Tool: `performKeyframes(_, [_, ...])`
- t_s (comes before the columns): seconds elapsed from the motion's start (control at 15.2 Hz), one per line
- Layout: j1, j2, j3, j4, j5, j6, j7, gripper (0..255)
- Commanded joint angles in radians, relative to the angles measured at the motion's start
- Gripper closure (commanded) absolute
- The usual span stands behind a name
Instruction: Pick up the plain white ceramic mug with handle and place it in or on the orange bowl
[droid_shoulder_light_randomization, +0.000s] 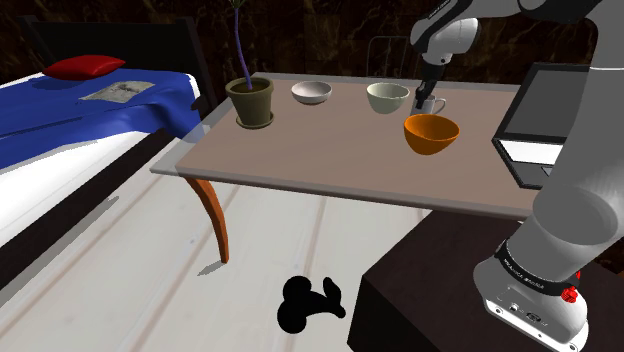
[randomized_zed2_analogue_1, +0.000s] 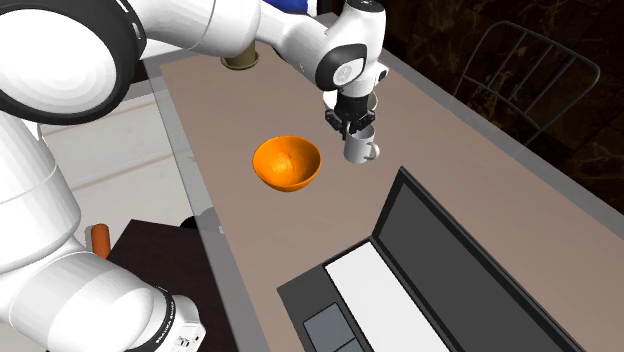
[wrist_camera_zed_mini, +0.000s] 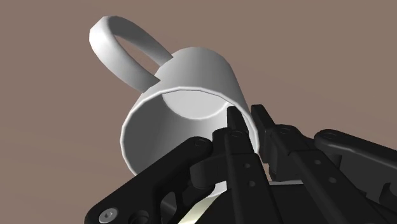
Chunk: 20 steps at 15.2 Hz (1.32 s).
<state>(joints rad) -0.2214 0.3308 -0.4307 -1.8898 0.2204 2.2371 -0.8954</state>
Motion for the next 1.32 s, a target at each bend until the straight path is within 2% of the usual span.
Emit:
performKeyframes(0.0, [0.000, 0.000, 0.000, 0.000, 0.000, 0.000, 0.000, 255])
performKeyframes(0.2, [0.000, 0.000, 0.000, 0.000, 0.000, 0.000, 0.000, 255])
performKeyframes(1.25, [0.014, -0.089, -0.021, 0.106, -0.059, -0.184, 0.044, 255])
